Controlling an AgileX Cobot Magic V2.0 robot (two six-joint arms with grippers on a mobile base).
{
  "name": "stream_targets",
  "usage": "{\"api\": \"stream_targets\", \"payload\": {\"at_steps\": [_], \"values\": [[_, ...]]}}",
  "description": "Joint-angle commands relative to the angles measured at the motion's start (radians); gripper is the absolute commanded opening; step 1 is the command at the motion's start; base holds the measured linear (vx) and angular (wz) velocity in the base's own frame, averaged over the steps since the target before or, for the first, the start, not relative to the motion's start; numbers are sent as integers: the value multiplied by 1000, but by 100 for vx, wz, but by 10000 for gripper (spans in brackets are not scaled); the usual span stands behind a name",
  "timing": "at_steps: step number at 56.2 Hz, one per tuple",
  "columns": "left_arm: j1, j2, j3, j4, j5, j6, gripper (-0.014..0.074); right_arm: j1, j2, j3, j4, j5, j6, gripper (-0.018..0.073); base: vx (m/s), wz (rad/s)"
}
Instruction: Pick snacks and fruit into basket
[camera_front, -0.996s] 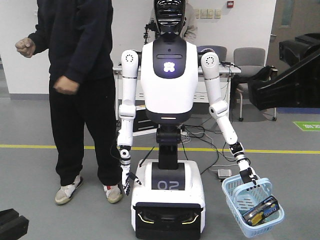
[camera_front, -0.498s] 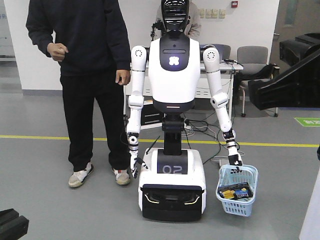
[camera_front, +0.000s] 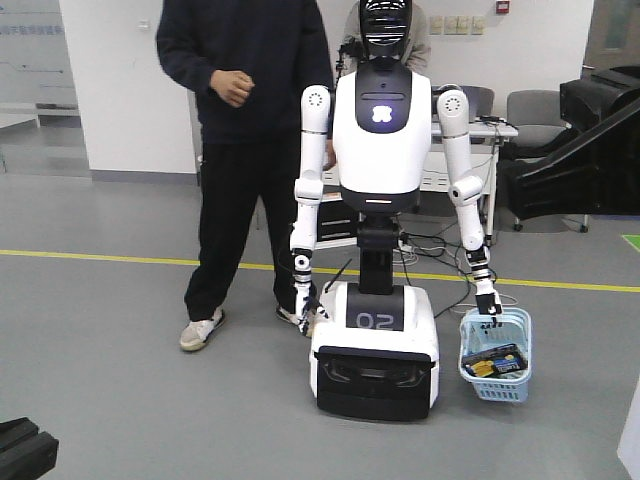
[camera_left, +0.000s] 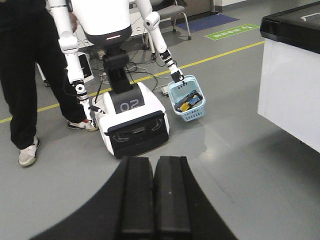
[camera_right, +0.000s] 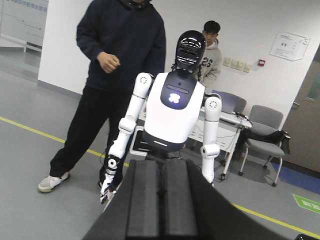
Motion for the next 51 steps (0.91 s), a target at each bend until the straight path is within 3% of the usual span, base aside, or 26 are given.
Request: {"api": "stream_targets", "payload": {"at_steps": [1, 51], "values": [[-5, 0, -29, -5, -80, -6, -6, -5, -14, -30, -73, -29, -7, -7, -14, 26], [-5, 0, -29, -5, -80, -6, -6, -5, -14, -30, -73, -29, -7, -7, 0, 30]]}}
